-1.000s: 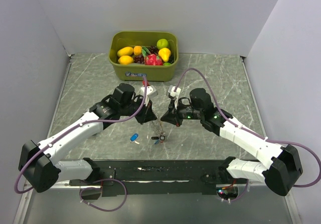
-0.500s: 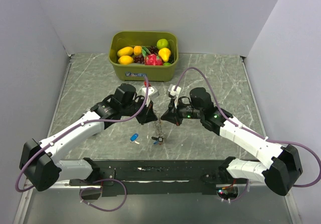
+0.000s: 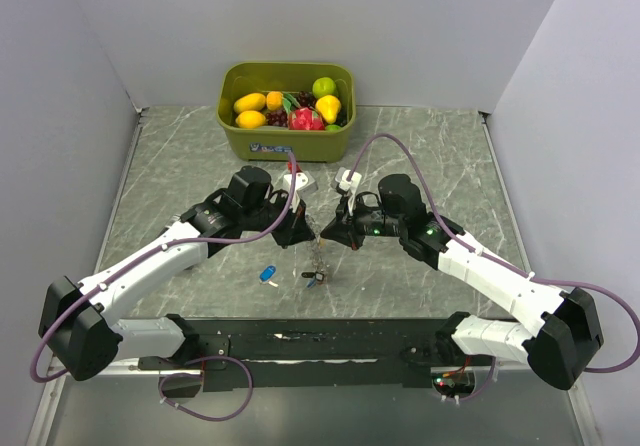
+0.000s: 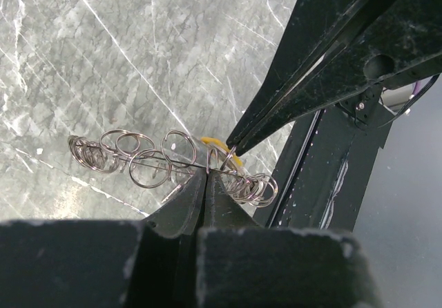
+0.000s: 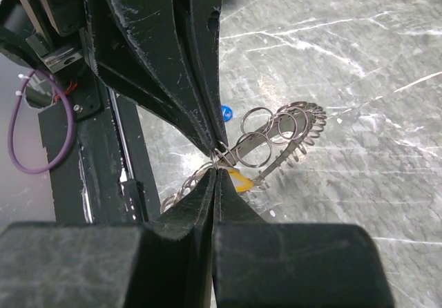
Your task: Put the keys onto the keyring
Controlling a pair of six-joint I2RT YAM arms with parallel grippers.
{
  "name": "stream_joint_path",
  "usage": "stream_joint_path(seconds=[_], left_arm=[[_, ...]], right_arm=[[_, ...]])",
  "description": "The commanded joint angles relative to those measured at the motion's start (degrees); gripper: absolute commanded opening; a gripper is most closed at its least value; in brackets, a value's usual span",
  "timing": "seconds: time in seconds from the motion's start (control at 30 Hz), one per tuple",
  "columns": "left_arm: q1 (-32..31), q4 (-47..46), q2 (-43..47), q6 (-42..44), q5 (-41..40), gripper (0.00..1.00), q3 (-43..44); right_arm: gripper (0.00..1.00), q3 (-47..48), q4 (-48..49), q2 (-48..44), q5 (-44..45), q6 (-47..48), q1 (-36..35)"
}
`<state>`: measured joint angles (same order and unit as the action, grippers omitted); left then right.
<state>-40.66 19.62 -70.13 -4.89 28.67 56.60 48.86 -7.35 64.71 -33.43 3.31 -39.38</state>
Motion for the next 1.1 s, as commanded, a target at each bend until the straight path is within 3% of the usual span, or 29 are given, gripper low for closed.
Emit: stream_joint_path(seconds=[0.0, 1.07], left_arm=[[-0.47, -3.27, 1.13, 1.19, 1.39, 0.01, 2.55], [-1.52, -3.62, 3.07, 1.99, 3.15, 0.01, 1.94]], right_arm=[[0.0, 2.73, 1.29, -0.72, -0.06, 0.73, 0.35], [0.0, 2.91, 2.7, 2.18, 1.7, -1.55, 0.35]])
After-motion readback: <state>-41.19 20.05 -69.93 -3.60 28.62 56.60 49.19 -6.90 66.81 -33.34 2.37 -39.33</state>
